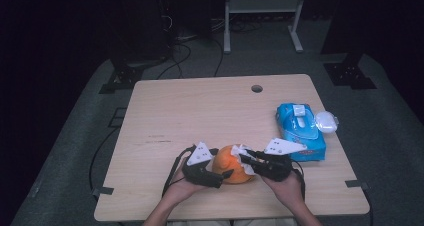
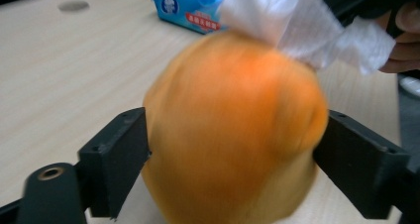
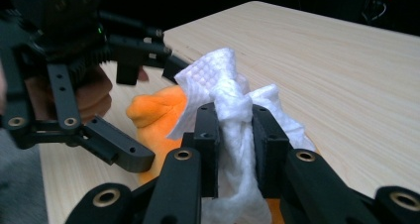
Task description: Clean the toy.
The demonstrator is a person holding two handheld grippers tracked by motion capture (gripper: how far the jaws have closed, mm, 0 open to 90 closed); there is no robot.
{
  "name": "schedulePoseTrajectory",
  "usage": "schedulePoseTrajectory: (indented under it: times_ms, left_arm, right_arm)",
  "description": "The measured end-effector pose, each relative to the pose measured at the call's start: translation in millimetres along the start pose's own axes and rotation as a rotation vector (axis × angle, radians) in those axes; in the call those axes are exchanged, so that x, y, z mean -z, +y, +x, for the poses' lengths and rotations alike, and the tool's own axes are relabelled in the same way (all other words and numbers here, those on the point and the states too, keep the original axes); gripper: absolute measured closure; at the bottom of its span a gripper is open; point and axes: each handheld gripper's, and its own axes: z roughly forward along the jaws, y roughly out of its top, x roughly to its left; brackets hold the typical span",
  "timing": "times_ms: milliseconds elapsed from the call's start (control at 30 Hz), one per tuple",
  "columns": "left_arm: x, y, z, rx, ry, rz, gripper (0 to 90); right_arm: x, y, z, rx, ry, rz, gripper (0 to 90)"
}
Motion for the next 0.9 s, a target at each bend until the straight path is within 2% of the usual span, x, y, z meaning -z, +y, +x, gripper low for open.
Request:
schedulePoseTrajectory:
  times_ms: [67, 200, 267, 367, 400, 467, 500, 533, 567, 600, 633, 700, 733, 767, 800, 867, 900]
  left_arm:
    - [-0.4, 0.1, -3.4, -0.040, 0.017, 0.012, 29.1]
    - [-0.7, -0.6, -8.9, -0.106, 0.027, 0.027, 35.7]
    - [0.5, -1.6, -8.6, -0.124, 0.030, 0.032, 37.5]
    - [2.7, -4.4, -3.1, -0.115, 0.022, 0.038, 38.8]
    - [3.2, -5.2, -0.9, -0.105, 0.015, 0.044, 38.7]
    - [4.4, -6.4, 3.8, -0.070, -0.009, 0.053, 36.9]
    - [5.0, -3.7, 5.1, -0.044, -0.019, 0.053, 32.6]
    - [5.0, -0.9, 4.8, -0.024, -0.023, 0.048, 24.7]
    - [5.8, 3.9, 3.4, -0.015, -0.021, 0.016, 18.0]
    - [6.8, 7.4, 1.5, -0.011, -0.028, -0.011, 14.9]
    - [6.5, 10.0, -1.2, -0.023, -0.024, 0.002, 15.7]
    - [5.6, 9.1, -4.3, -0.089, 0.018, 0.036, 23.7]
    - [6.6, 6.1, -1.1, -0.066, -0.002, 0.027, 26.9]
    - [7.7, 3.5, 2.0, -0.052, -0.004, 0.025, 28.8]
    - [9.3, 1.3, 5.0, -0.054, 0.001, 0.031, 30.3]
    - [13.0, -1.4, 11.2, -0.018, -0.009, 0.030, 31.7]
    - [13.9, -2.0, 12.5, -0.014, -0.010, 0.031, 31.7]
  right_arm:
    - [0.4, 2.9, 5.1, 0.021, -0.005, -0.003, 75.1]
    - [-6.0, 6.4, 21.7, 0.058, 0.061, -0.016, 75.0]
    - [-8.6, 7.0, 26.7, 0.086, 0.053, -0.005, 75.1]
    - [-6.1, 6.6, 20.9, 0.074, 0.028, 0.005, 75.1]
    - [-4.5, 4.4, 14.5, 0.073, -0.008, 0.003, 75.1]
    - [-1.2, -1.8, 2.4, 0.017, -0.027, 0.008, 75.1]
    - [-0.5, -3.7, -0.6, 0.000, -0.024, 0.006, 75.1]
    - [-0.4, -4.6, -1.0, -0.012, -0.022, -0.001, 75.1]
    - [-0.9, -4.1, 0.8, -0.005, -0.025, -0.001, 75.1]
    - [-2.7, -2.5, 4.6, 0.004, -0.006, -0.003, 75.1]
    - [-4.9, -1.4, 8.4, 0.006, 0.017, -0.007, 75.1]
    - [-8.4, 0.6, 14.9, 0.036, 0.014, 0.000, 75.1]
    - [-8.9, 1.4, 15.1, 0.045, 0.009, 0.003, 75.1]
    - [-7.9, 0.8, 11.9, 0.027, 0.013, -0.001, 75.1]
    - [-6.6, -0.8, 8.6, 0.015, -0.001, -0.001, 75.1]
    - [-4.3, -5.9, -0.1, -0.007, -0.027, 0.008, 75.1]
    - [-3.1, -9.0, -5.4, -0.031, -0.031, 0.008, 75.1]
